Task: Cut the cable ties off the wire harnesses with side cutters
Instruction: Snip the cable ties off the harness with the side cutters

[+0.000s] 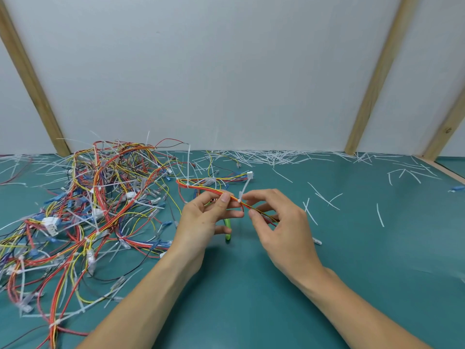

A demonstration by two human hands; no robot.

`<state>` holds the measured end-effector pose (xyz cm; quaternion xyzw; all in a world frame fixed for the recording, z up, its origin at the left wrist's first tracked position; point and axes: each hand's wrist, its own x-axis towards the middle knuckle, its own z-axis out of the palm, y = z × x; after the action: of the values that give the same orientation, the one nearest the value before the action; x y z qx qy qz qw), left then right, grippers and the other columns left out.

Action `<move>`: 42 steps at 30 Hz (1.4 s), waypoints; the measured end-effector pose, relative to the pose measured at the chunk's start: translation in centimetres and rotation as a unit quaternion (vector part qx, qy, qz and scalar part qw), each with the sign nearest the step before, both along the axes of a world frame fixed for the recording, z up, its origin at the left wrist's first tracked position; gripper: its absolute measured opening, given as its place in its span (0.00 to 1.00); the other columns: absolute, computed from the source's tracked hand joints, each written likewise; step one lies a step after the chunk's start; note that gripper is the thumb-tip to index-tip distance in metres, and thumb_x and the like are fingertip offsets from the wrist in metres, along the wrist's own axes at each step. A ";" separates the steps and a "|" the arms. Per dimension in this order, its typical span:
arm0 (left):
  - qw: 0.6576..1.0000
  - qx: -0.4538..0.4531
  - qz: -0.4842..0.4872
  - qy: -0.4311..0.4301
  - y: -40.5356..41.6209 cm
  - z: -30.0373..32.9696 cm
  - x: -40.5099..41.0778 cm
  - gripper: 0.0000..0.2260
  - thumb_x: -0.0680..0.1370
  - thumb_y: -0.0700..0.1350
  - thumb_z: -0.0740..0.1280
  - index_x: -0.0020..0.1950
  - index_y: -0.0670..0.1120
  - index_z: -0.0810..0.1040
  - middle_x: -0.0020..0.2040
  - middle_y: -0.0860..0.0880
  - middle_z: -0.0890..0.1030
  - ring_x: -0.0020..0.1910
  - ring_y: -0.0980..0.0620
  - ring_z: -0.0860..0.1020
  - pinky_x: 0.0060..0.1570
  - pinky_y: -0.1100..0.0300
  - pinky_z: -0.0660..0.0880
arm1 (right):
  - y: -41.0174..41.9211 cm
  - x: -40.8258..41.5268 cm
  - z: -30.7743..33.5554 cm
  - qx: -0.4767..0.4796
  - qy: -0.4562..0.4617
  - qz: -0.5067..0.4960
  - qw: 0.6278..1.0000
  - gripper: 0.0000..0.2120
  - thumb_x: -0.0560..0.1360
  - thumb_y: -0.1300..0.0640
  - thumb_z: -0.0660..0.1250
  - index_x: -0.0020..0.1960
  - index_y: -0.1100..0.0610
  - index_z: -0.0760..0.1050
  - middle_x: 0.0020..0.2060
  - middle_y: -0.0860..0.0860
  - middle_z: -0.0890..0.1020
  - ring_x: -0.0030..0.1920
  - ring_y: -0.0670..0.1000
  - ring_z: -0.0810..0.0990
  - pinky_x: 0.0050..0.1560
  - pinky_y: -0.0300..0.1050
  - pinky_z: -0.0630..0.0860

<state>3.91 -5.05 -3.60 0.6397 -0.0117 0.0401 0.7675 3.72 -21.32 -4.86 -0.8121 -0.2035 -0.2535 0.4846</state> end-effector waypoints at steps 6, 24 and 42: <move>1.000 0.005 0.003 -0.006 -0.1 0.0 0.0 0.08 0.81 0.46 0.66 0.53 0.42 0.79 0.47 0.47 0.86 0.46 0.50 0.86 0.32 0.63 0.77 | -0.1 0.1 0.0 -0.024 -0.033 0.015 0.999 0.16 0.78 0.67 0.69 0.52 0.47 0.86 0.50 0.41 0.81 0.52 0.44 0.82 0.52 0.40 0.78; 0.995 -0.091 0.048 -0.008 1.3 0.2 0.9 0.06 0.82 0.47 0.65 0.46 0.48 0.77 0.41 0.52 0.83 0.40 0.56 0.83 0.32 0.65 0.76 | -1.3 0.6 -0.1 -0.024 0.136 -0.036 0.990 0.10 0.71 0.56 0.66 0.49 0.46 0.79 0.42 0.40 0.84 0.48 0.40 0.83 0.55 0.49 0.79; 0.987 -0.112 0.111 0.006 2.0 0.4 1.5 0.07 0.82 0.46 0.65 0.44 0.50 0.77 0.40 0.52 0.85 0.42 0.54 0.85 0.40 0.63 0.76 | -1.3 1.5 0.2 0.145 0.259 -0.058 0.953 0.24 0.79 0.39 0.53 0.40 0.50 0.83 0.30 0.49 0.83 0.33 0.48 0.80 0.35 0.40 0.72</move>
<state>5.38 -3.03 -3.24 0.5472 0.0687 0.1227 0.8251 5.26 -22.60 -4.62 -0.7813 0.0160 -0.0889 0.6176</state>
